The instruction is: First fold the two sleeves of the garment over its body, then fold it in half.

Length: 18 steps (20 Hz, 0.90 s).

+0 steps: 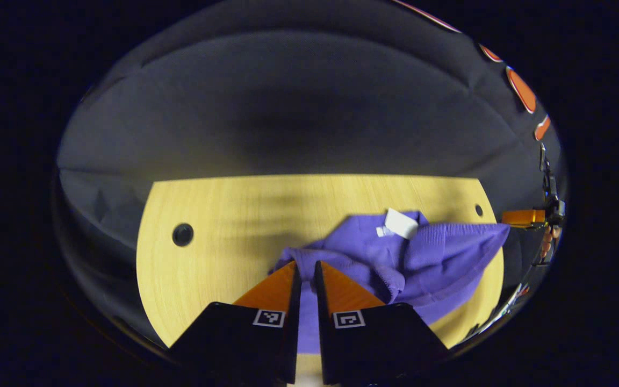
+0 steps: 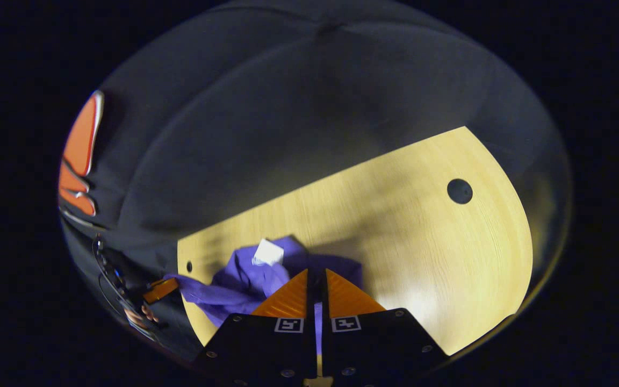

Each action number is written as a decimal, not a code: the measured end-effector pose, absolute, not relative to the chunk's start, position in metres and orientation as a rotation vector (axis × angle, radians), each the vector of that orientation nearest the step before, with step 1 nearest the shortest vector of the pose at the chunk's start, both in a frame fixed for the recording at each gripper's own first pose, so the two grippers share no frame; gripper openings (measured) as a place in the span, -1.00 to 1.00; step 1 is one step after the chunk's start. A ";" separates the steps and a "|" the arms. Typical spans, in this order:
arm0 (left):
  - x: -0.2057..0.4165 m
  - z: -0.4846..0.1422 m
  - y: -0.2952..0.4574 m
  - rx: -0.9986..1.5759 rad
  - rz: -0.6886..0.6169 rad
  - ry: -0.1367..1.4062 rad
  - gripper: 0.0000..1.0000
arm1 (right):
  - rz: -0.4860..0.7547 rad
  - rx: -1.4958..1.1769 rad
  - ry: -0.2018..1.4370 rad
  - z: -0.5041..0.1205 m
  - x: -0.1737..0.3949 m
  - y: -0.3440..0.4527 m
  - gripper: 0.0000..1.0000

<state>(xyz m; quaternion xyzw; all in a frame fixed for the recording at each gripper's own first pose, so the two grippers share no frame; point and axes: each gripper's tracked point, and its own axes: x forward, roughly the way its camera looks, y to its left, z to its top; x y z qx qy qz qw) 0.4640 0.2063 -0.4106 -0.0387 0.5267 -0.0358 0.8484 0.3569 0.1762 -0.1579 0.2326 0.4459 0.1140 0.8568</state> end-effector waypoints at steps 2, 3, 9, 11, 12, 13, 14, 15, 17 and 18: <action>0.479 -0.398 0.217 -0.081 -0.025 1.027 -0.63 | 0.225 0.527 0.879 -0.149 0.370 0.173 -0.89; 0.482 -0.397 0.212 -0.087 -0.019 1.006 -0.67 | 0.219 0.532 0.867 -0.146 0.371 0.170 -0.87; 0.485 -0.380 0.208 -0.178 -0.012 0.930 -0.58 | 0.218 0.427 0.750 -0.128 0.349 0.158 -0.55; 0.479 -0.367 0.208 -0.208 -0.017 0.897 -0.34 | 0.218 0.404 0.702 -0.112 0.333 0.153 -0.29; 0.469 -0.355 0.212 -0.208 -0.021 0.876 -0.33 | 0.220 0.392 0.673 -0.104 0.326 0.154 -0.23; 0.464 -0.346 0.211 -0.207 -0.030 0.856 -0.04 | 0.226 0.375 0.649 -0.097 0.316 0.155 -0.36; 0.456 -0.340 0.216 -0.191 -0.023 0.836 0.24 | 0.232 0.358 0.622 -0.089 0.306 0.157 -0.05; 0.448 -0.332 0.215 -0.180 -0.026 0.822 0.53 | 0.240 0.338 0.601 -0.083 0.298 0.158 0.07; 0.435 -0.313 0.210 -0.158 -0.021 0.780 0.78 | 0.247 0.308 0.551 -0.069 0.280 0.164 0.38; 0.430 -0.302 0.207 -0.155 -0.020 0.743 0.87 | 0.245 0.289 0.523 -0.062 0.272 0.167 0.48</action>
